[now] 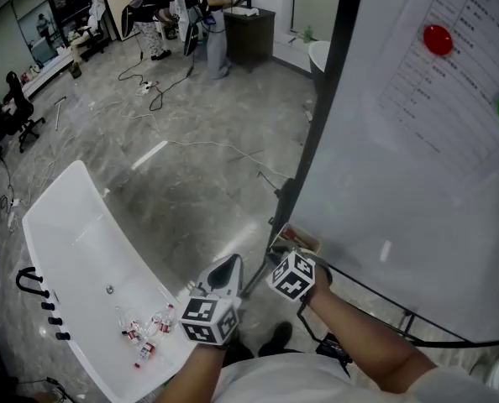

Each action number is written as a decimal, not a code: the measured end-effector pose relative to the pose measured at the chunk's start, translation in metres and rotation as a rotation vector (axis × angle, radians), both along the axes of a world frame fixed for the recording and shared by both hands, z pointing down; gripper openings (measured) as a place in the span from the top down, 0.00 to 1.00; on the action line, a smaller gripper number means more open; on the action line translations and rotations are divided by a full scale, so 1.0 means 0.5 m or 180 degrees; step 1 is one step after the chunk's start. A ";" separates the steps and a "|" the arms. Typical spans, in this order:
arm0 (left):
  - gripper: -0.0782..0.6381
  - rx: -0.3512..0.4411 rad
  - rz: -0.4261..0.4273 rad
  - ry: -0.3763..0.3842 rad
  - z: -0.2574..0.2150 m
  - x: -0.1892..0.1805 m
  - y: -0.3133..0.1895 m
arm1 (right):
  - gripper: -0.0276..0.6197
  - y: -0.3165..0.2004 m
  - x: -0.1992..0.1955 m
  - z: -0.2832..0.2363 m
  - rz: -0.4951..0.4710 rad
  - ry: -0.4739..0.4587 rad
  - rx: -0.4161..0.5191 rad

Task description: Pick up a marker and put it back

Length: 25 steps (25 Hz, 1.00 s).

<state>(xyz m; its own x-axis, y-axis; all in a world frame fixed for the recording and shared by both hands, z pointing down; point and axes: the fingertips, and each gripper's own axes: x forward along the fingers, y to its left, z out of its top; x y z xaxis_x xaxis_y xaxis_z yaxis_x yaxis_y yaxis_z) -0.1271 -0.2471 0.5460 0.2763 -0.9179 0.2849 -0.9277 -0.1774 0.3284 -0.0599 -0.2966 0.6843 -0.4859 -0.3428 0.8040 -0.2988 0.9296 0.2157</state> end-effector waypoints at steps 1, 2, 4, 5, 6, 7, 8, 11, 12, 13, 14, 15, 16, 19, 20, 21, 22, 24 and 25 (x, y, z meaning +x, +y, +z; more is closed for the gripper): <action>0.88 0.0003 0.0004 0.0000 -0.002 0.000 0.001 | 0.84 0.001 0.000 -0.001 0.0010 -0.0007 -0.0001; 0.89 0.0006 0.0011 -0.0001 -0.004 0.000 0.001 | 0.84 0.002 0.001 -0.004 0.0019 -0.0015 0.0004; 0.88 0.0010 0.0027 -0.0002 -0.006 0.001 0.001 | 0.85 0.003 0.004 -0.012 0.0037 -0.0053 0.0037; 0.88 0.0013 0.0035 -0.0002 -0.007 0.002 0.001 | 0.85 0.003 0.005 -0.017 0.0046 -0.0083 0.0055; 0.88 0.0016 0.0044 -0.0004 -0.008 0.003 0.001 | 0.85 0.003 0.005 -0.022 0.0055 -0.0111 0.0067; 0.88 0.0021 0.0054 -0.0006 -0.009 0.004 0.001 | 0.85 0.003 0.006 -0.027 0.0063 -0.0138 0.0076; 0.89 0.0026 0.0064 -0.0007 -0.010 0.006 0.001 | 0.85 0.004 0.007 -0.032 0.0072 -0.0166 0.0085; 0.88 0.0053 0.0111 -0.0015 -0.018 0.015 0.001 | 0.85 0.006 0.013 -0.065 0.0123 -0.0313 0.0158; 0.89 0.0065 0.0127 -0.0021 -0.022 0.018 0.000 | 0.85 0.006 0.015 -0.081 0.0151 -0.0393 0.0190; 0.88 0.0078 0.0144 -0.0026 -0.027 0.020 -0.002 | 0.85 0.007 0.017 -0.100 0.0188 -0.0494 0.0216; 0.89 0.0093 0.0162 -0.0033 -0.032 0.023 -0.004 | 0.85 0.008 0.020 -0.120 0.0237 -0.0616 0.0235; 0.89 0.0111 0.0183 -0.0042 -0.038 0.027 -0.006 | 0.85 0.008 0.026 -0.143 0.0297 -0.0754 0.0251; 0.89 0.0132 0.0208 -0.0052 -0.045 0.033 -0.008 | 0.85 0.008 0.032 -0.166 0.0362 -0.0900 0.0268; 0.88 0.0215 0.0310 -0.0086 -0.072 0.053 -0.019 | 0.85 0.003 0.058 -0.242 0.0573 -0.1374 0.0344; 0.88 0.0248 0.0347 -0.0097 -0.082 0.061 -0.025 | 0.85 0.001 0.068 -0.269 0.0644 -0.1534 0.0378; 0.89 0.0282 0.0384 -0.0107 -0.092 0.069 -0.029 | 0.85 0.001 0.079 -0.297 0.0709 -0.1680 0.0427; 0.88 0.0317 0.0416 -0.0113 -0.102 0.077 -0.034 | 0.85 0.001 0.091 -0.324 0.0764 -0.1808 0.0489; 0.89 0.0388 0.0465 -0.0119 -0.123 0.092 -0.042 | 0.85 0.005 0.113 -0.373 0.0848 -0.2040 0.0608; 0.89 0.0422 0.0485 -0.0122 -0.132 0.098 -0.046 | 0.85 0.008 0.123 -0.393 0.0885 -0.2148 0.0662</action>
